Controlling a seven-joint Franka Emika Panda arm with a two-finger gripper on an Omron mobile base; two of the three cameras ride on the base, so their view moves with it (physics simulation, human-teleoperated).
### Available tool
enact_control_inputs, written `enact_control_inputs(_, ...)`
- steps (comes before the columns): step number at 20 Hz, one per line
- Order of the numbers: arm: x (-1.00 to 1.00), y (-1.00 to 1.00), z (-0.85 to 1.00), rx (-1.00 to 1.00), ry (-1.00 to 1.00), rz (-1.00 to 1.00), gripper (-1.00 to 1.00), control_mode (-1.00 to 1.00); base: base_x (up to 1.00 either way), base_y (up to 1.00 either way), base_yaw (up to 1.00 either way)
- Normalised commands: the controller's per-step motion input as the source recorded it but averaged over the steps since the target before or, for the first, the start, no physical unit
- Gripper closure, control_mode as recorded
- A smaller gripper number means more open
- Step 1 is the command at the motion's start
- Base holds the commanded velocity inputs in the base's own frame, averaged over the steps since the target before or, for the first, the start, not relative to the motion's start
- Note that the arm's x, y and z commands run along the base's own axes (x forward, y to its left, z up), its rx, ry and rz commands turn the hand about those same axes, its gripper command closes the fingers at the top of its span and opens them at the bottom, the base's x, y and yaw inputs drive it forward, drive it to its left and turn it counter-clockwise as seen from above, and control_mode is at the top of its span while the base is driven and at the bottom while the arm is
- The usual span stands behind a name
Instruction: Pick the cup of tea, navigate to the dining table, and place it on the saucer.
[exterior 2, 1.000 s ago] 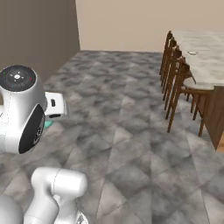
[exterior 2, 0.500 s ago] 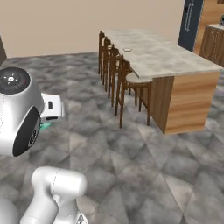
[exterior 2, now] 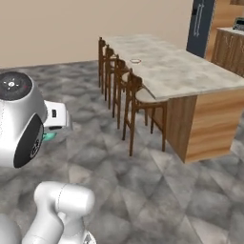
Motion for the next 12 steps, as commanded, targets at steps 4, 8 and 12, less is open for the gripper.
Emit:
enact_control_inputs(4, 0.00, 0.00, 0.00, 0.00, 0.00, 0.00, 1.00, 1.00, 1.00, 0.98, -0.28)
enact_control_inputs(8, 0.00, 0.00, 0.00, 0.00, 0.00, 0.00, 1.00, 1.00, 1.00, 1.00, -0.29)
enact_control_inputs(12, 0.00, 0.00, 0.00, 0.00, 0.00, 0.00, 1.00, 1.00, 1.00, 1.00, -0.29)
